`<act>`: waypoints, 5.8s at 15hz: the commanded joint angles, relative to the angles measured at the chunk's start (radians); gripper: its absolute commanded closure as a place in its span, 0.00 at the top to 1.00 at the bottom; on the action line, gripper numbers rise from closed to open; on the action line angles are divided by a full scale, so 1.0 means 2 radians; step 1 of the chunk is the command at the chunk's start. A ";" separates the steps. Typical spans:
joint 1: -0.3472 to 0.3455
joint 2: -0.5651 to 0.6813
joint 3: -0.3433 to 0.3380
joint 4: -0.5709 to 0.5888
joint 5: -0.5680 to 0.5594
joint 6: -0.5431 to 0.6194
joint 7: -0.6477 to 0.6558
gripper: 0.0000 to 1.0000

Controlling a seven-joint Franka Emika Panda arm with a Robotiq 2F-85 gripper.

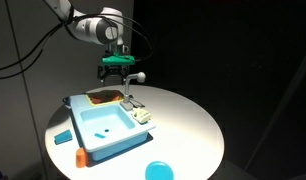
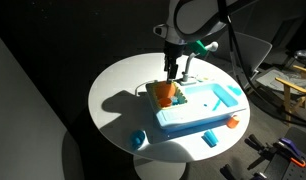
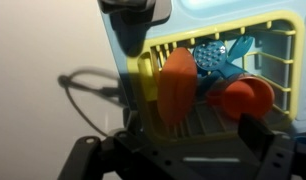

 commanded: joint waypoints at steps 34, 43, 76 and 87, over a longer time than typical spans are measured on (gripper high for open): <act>-0.013 0.058 0.020 0.067 0.041 -0.116 -0.041 0.56; -0.012 0.055 0.020 0.063 0.040 -0.115 -0.047 0.00; 0.033 -0.090 0.021 -0.012 0.035 -0.137 0.028 0.01; 0.055 -0.203 0.017 -0.118 0.023 -0.128 0.097 0.01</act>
